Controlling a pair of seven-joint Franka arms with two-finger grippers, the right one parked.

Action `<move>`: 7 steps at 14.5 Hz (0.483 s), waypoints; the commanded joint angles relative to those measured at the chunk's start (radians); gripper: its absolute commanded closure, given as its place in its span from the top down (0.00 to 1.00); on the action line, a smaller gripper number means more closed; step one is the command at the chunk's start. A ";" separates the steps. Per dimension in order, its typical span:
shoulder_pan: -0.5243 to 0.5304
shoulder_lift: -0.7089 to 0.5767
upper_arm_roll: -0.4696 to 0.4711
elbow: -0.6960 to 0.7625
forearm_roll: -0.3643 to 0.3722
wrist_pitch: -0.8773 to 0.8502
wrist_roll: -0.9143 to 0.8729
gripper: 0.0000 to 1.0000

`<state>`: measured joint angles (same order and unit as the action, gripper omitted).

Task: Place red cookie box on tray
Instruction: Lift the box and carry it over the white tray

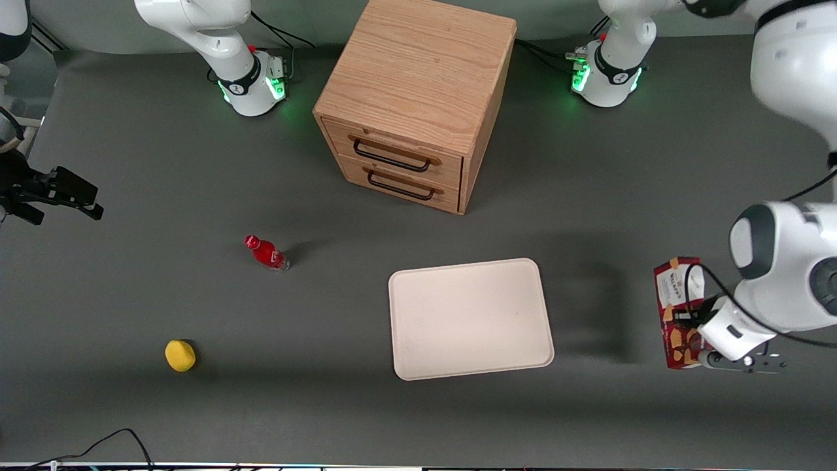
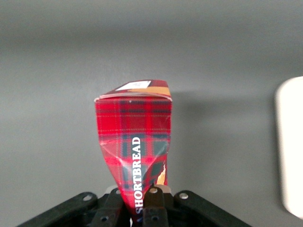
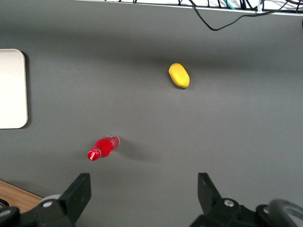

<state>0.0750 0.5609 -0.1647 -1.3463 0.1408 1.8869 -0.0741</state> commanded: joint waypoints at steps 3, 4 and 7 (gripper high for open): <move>-0.167 -0.050 -0.038 0.127 -0.001 -0.207 -0.371 0.00; -0.188 -0.041 -0.065 0.128 0.002 -0.200 -0.451 0.00; -0.247 0.031 -0.113 0.131 0.003 -0.139 -0.562 0.00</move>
<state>-0.1397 0.5179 -0.2661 -1.2555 0.1402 1.7154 -0.5641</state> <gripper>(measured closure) 0.903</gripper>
